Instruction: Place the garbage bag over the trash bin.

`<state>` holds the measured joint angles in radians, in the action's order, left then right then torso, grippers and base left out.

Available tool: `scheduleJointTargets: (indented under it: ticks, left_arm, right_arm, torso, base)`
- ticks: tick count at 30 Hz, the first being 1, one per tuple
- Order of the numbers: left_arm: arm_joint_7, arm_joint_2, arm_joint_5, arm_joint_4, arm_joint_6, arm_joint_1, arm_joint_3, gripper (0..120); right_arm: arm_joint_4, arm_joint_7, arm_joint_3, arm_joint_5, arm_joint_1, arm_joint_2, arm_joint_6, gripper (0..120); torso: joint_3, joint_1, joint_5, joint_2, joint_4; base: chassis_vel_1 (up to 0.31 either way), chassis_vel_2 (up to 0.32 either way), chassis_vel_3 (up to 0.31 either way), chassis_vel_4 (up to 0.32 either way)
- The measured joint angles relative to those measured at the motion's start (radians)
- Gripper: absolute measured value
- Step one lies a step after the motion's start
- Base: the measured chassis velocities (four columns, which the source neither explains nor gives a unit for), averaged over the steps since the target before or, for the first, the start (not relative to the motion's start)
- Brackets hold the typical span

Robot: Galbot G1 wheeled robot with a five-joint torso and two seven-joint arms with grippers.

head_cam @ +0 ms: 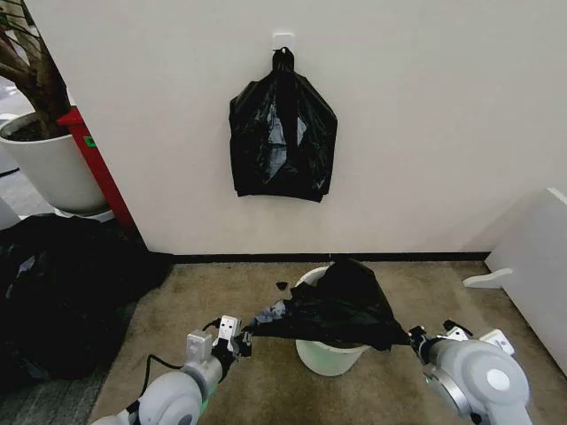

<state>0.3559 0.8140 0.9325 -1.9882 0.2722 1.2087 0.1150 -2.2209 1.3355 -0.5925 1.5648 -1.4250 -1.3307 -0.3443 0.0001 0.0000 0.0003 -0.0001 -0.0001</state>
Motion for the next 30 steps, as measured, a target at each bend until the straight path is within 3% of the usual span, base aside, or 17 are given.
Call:
scheduleJointTargets:
  ticks: [6,9,13,21,23,25,26,27,28,30]
  left_arm:
    - [-0.016,-0.002,-0.03,-0.032,-0.002,0.01,0.01,0]
    - [-0.06,-0.027,-0.115,-0.066,-0.026,0.031,-0.009,0]
    - [-0.186,-0.073,-0.299,-0.121,-0.103,0.053,-0.085,0]
    - [-0.244,-0.092,-0.339,-0.205,-0.164,0.024,-0.167,0]
    - [-0.256,-0.099,-0.339,-0.232,-0.169,0.007,-0.182,0]
    - [-0.258,-0.107,-0.329,-0.258,-0.169,-0.023,-0.187,0]
    - [-0.258,-0.11,-0.32,-0.264,-0.169,-0.046,-0.186,0]
    - [-0.258,-0.11,-0.315,-0.264,-0.168,-0.061,-0.183,0]
    - [-0.258,-0.11,-0.315,-0.264,-0.168,-0.061,-0.183,0]
    - [-0.257,-0.109,-0.306,-0.251,-0.167,-0.097,-0.172,0]
  right_arm:
    - [-0.081,-0.022,-0.008,-0.006,-0.03,-0.003,-0.008,0]
    - [-0.168,-0.056,-0.014,-0.031,-0.049,0.001,-0.021,0]
    - [-0.277,-0.181,-0.007,-0.136,-0.051,0.013,-0.036,0]
    - [-0.279,-0.388,-0.014,-0.348,-0.059,0.044,-0.129,0]
    - [-0.279,-0.462,-0.01,-0.458,-0.078,0.047,-0.163,5]
    - [-0.279,-0.638,-0.01,-0.624,-0.122,0.048,-0.185,14]
    - [-0.271,-0.803,-0.024,-0.762,-0.174,0.047,-0.187,20]
    - [-0.259,-0.892,-0.033,-0.834,-0.204,0.048,-0.187,23]
    - [-0.259,-0.892,-0.033,-0.834,-0.204,0.048,-0.187,23]
    - [-0.235,-1.107,-0.048,-0.989,-0.298,0.055,-0.172,32]
  torso:
    - [0.0,0.0,-0.0002,0.0,-0.0001]
    - [0.0,0.0,-0.0004,0.0,0.0]
    - [0.0,0.0,-0.0004,0.0,0.0001]
    - [0.0,0.0,-0.0003,0.0,0.0001]
    - [0.0,0.0,-0.0002,0.0,0.0002]
    - [0.0,0.0,-0.0002,0.0,0.0003]
    - [0.0,0.0,-0.0004,0.0,0.0001]
    - [0.0,0.0,-0.0004,0.0,0.0001]
    - [0.0,0.0,-0.0004,0.0,0.0001]
    - [0.0,0.0,0.0,0.0,-0.0004]
  base:
    - [0.0,0.0,0.0,0.0]
    - [0.0,0.0,0.0,0.0]
    - [0.0,0.0,0.0,0.0]
    - [0.0,0.0,0.0,0.0]
    - [0.0,0.0,0.0,0.0]
    - [0.0,0.0,0.0,0.0]
    - [0.0,0.0,0.0,0.0]
    - [0.0,0.0,0.0,0.0]
    - [0.0,0.0,0.0,0.0]
    - [0.0,0.0,0.0,0.0]
